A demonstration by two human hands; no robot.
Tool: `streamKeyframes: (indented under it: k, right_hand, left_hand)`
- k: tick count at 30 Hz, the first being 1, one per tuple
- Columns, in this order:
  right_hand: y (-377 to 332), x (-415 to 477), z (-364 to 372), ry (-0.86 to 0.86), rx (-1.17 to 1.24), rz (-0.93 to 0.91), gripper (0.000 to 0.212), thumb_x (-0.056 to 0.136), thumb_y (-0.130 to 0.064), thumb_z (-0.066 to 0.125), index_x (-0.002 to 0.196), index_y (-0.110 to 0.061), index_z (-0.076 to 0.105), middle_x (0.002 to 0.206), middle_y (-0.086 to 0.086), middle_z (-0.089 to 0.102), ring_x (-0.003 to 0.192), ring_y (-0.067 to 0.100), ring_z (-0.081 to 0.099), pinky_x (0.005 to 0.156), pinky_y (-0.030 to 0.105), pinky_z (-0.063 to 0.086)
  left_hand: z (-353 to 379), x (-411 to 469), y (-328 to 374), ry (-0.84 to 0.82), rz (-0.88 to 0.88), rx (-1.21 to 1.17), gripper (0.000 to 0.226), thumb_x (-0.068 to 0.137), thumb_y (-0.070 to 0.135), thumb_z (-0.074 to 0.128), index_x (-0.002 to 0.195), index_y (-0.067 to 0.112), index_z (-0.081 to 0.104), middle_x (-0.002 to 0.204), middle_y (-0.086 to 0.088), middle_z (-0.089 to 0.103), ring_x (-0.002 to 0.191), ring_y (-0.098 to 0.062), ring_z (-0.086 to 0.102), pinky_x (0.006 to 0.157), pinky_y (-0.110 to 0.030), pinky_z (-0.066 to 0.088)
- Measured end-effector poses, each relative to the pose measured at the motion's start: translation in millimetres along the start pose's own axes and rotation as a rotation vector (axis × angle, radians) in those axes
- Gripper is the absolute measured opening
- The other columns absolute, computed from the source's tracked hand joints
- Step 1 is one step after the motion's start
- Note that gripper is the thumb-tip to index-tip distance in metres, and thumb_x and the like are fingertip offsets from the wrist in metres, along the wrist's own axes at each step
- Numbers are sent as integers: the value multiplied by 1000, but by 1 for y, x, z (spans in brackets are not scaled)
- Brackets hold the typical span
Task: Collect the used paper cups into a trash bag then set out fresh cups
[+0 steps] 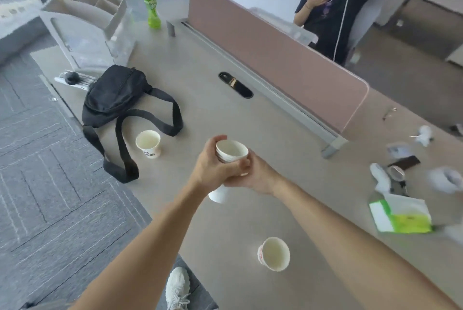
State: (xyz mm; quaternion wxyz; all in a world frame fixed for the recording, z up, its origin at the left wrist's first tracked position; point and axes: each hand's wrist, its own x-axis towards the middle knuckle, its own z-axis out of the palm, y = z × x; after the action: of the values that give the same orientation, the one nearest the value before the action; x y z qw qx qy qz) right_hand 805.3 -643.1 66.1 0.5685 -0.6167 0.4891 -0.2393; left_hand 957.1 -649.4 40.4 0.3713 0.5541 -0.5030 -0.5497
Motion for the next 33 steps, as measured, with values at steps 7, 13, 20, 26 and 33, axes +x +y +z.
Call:
streamKeyframes:
  k: [7, 13, 20, 26, 33]
  right_hand:
    - [70, -119, -92, 547, -94, 140, 86, 52, -43, 88, 126, -31, 45, 115, -14, 64, 105, 11, 64, 87, 31, 54]
    - [134, -187, -152, 790, -168, 178, 79, 64, -28, 87, 129, -24, 43, 116, -8, 63, 102, 12, 61, 77, 20, 47]
    - [210, -184, -219, 858, -167, 293, 71, 63, -37, 83, 123, -29, 46, 105, -9, 66, 92, 12, 65, 75, 38, 57]
    - [249, -159, -254, 880, -236, 326, 62, 71, -31, 81, 122, -20, 47, 96, -7, 63, 74, 6, 58, 62, 21, 41]
    - [268, -146, -266, 935, -256, 326, 68, 73, -29, 80, 128, -12, 44, 109, -3, 63, 89, 14, 60, 61, 11, 34]
  left_hand:
    - [157, -19, 28, -274, 82, 216, 71, 55, 50, 90, 114, 31, 55, 107, 9, 68, 103, -12, 66, 89, -31, 54]
    - [275, -23, 44, -424, 26, 371, 92, 45, 50, 78, 127, 22, 47, 116, 3, 62, 108, -19, 60, 89, -39, 53]
    - [367, 38, 10, -527, -56, 436, 90, 45, 49, 74, 128, 27, 47, 112, 4, 65, 102, -21, 66, 78, -41, 58]
    - [396, 78, -1, -523, -85, 474, 63, 68, 27, 80, 121, 30, 47, 104, 7, 61, 100, -18, 60, 83, -35, 54]
    - [415, 91, -9, -487, -71, 497, 80, 55, 45, 71, 130, 32, 44, 113, 5, 62, 101, -21, 62, 67, -29, 49]
